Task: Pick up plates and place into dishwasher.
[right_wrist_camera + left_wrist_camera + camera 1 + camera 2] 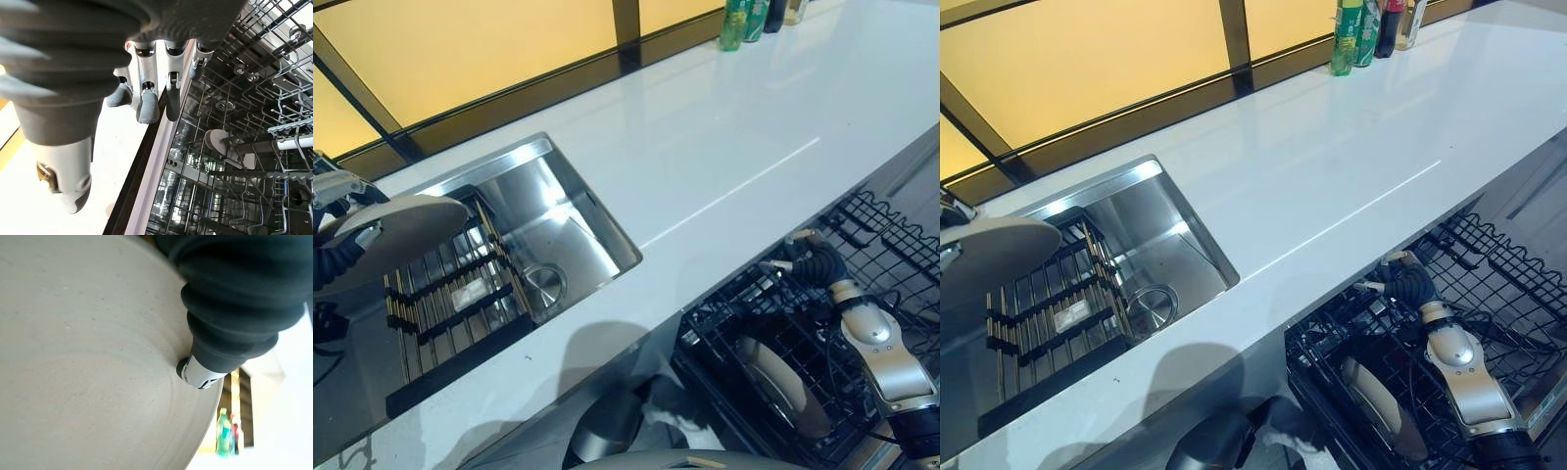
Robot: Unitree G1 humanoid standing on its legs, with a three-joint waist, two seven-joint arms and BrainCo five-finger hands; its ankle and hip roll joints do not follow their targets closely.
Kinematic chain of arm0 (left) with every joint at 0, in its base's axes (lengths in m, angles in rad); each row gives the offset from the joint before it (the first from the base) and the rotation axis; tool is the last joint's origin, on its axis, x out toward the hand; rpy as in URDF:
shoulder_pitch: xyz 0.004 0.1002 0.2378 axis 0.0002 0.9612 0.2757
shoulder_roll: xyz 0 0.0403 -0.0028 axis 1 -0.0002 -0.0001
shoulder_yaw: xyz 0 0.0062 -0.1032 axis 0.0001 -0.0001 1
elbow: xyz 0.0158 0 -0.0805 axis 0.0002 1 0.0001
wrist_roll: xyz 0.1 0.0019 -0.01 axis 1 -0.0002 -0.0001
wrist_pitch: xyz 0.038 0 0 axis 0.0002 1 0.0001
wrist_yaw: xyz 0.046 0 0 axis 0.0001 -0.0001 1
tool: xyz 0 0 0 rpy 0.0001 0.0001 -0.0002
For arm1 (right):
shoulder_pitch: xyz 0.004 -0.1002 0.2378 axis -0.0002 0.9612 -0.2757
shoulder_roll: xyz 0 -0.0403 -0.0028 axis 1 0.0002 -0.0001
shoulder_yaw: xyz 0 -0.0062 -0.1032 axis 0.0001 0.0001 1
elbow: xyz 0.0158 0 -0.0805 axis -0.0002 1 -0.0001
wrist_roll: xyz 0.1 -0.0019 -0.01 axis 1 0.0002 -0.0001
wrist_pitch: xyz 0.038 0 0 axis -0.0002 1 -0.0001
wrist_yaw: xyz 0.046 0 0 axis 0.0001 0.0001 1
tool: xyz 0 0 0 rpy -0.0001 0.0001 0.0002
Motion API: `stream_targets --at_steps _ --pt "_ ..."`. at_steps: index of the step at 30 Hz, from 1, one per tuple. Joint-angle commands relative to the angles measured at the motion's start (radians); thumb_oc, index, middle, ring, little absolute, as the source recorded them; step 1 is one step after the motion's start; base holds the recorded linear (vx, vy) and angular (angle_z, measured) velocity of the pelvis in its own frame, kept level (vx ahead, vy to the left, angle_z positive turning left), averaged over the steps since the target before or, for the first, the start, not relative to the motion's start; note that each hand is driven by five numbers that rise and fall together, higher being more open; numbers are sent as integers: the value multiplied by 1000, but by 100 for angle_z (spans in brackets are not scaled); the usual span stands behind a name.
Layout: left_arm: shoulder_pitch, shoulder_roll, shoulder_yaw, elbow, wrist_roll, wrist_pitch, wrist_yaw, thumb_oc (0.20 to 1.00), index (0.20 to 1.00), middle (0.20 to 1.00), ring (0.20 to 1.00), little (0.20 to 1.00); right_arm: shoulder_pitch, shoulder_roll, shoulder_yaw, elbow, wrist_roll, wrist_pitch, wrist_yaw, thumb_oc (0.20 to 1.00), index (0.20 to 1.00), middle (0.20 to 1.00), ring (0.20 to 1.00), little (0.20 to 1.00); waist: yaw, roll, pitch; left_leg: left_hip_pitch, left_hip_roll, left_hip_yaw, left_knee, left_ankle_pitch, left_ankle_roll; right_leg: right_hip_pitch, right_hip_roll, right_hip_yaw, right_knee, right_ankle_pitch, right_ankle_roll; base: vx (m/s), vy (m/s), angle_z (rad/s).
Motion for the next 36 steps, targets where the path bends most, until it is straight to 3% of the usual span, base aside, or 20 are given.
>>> stream_targets --at_steps 1,10,14,17,19,22,25,28,30,33,36 --pt "-55 67 -65 -35 -146 -62 39 200 200 200 200 200 -291 29 -39 -274 -14 -345 -80 1000 1000 1000 1000 1000 24 -54 -173 70 31 -53 -191 72 -18 -1 -19 50 7 97 -5 -102 -76 -1" --pt "-264 -10 -294 -106 -160 -35 -9 200 200 200 200 200 -455 36 63 -335 -62 -337 -84 1000 1000 1000 1000 1000 -1 -64 -193 89 39 -46 -197 68 -20 -8 -6 62 3 104 -14 -98 -48 -5" --pt "-309 -11 -337 -109 -160 -19 -2 200 200 200 200 200 -468 0 59 -332 -111 -263 -98 1000 1000 1000 1000 1000 -21 -65 -195 94 43 -38 -194 66 -23 -16 1 70 7 106 -19 -88 -30 -4" --pt "-310 -4 -330 -114 -174 -9 1 200 200 200 200 200 -417 -79 49 -323 -146 -151 30 1000 1000 1000 1000 1000 -47 -67 -198 99 49 -26 -202 70 -27 -28 6 82 5 112 -18 -102 -26 -2" --pt "-300 15 -315 -111 -166 0 21 200 200 200 200 200 -356 -174 47 -303 -155 -90 208 1000 1000 1000 1000 1000 -76 -74 -195 102 60 -4 -210 74 -34 -34 9 95 0 115 -19 -88 -18 -7" --pt "-299 36 -307 -126 -156 33 35 200 200 200 200 200 -313 -304 45 -299 -137 0 372 1000 1000 1000 1000 1000 -103 -83 -190 103 76 21 -217 81 -44 -36 15 107 -10 122 -21 -85 -24 -26" --pt "-287 48 -290 -129 -146 38 48 200 200 200 200 200 -232 -372 13 -276 -233 73 568 1000 1000 1000 1000 1000 -128 -92 -183 98 88 37 -222 90 -48 -43 23 119 -17 132 -22 -75 -52 -15" --pt "-287 65 -302 -147 -110 66 87 200 200 200 200 200 -146 -422 -22 -269 -305 195 613 1000 1000 1000 1000 1000 -156 -102 -172 111 103 58 -234 93 -53 -46 32 134 -21 138 -25 -62 -57 -22" --pt "-280 66 -299 -144 -93 62 100 200 200 200 200 200 -101 -411 -59 -240 -358 224 638 1000 1000 1000 1000 1000 -168 -104 -167 115 109 72 -238 96 -54 -50 35 145 -21 142 -25 -40 -37 -16" --pt "-291 74 -306 -143 -81 80 111 200 200 200 200 200 -61 -414 -133 -223 -343 186 562 1000 1000 1000 1000 1000 -189 -104 -164 122 117 89 -244 95 -54 -51 39 160 -24 146 -24 -23 -21 -15" --pt "-313 71 -326 -126 -80 84 112 200 200 200 200 200 -113 -405 -197 -257 -231 57 443 1000 1000 1000 1000 1000 -200 -97 -168 129 118 101 -244 90 -51 -55 38 169 -23 149 -22 -1 -1 -17"
